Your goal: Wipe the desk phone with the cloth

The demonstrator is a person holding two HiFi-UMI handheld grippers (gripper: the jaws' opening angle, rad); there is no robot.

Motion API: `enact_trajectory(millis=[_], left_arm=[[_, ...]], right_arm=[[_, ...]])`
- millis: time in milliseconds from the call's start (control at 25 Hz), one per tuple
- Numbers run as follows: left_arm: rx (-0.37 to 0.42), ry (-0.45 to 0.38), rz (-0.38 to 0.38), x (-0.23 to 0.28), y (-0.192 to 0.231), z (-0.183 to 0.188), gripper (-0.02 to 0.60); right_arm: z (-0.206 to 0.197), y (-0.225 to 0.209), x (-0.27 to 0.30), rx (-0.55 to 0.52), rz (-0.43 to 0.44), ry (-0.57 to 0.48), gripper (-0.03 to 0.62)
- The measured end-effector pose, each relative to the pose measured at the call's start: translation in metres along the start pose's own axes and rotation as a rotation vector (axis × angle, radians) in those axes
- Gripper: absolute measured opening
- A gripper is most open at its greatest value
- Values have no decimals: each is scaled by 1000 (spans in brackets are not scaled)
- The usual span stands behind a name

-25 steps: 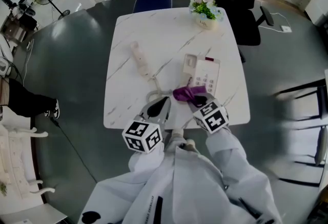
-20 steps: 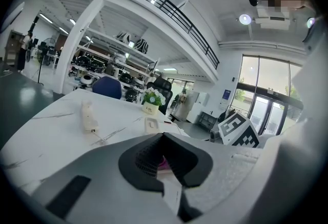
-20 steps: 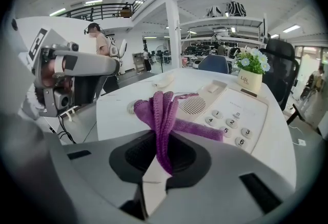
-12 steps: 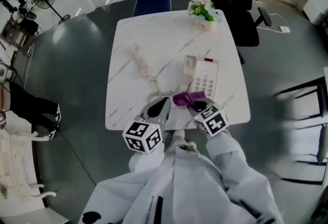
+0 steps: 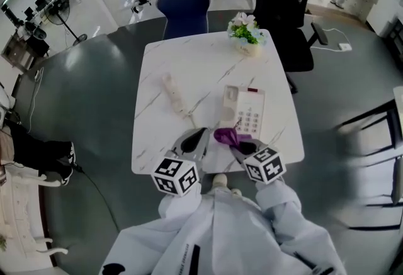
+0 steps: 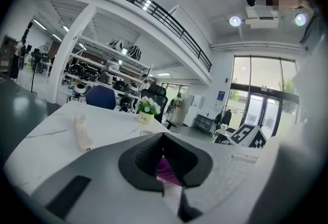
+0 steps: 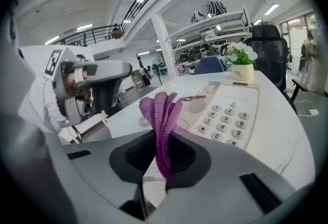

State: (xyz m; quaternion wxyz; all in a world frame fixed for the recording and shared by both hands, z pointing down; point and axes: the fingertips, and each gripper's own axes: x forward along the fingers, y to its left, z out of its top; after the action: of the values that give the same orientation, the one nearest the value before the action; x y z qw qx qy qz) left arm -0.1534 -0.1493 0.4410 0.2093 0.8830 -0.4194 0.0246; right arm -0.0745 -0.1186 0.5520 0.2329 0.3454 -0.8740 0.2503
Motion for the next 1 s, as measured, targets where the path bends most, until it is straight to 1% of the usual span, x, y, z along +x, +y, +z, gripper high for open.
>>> enact_trajectory(millis=[120, 360, 520, 640, 760, 1000], left_arm=[[20, -24, -14, 2, -4, 10, -3], [55, -66, -35, -1, -9, 29, -2], [83, -99, -37, -4, -8, 42, -3], [102, -117, -35, -6, -9, 53, -3], [117, -143, -18, -13, -8, 66, -3], [140, -185, -2, -19, -3, 86, -3]], right_arm=[[18, -2, -14, 44, 13, -124, 41], [48, -10, -43, 85, 8, -341, 41], [69, -16, -62, 103, -6, -463, 41], [83, -22, -79, 99, -35, -529, 41], [97, -24, -96, 86, -61, -580, 41], [112, -38, -120, 58, -113, -630, 41]])
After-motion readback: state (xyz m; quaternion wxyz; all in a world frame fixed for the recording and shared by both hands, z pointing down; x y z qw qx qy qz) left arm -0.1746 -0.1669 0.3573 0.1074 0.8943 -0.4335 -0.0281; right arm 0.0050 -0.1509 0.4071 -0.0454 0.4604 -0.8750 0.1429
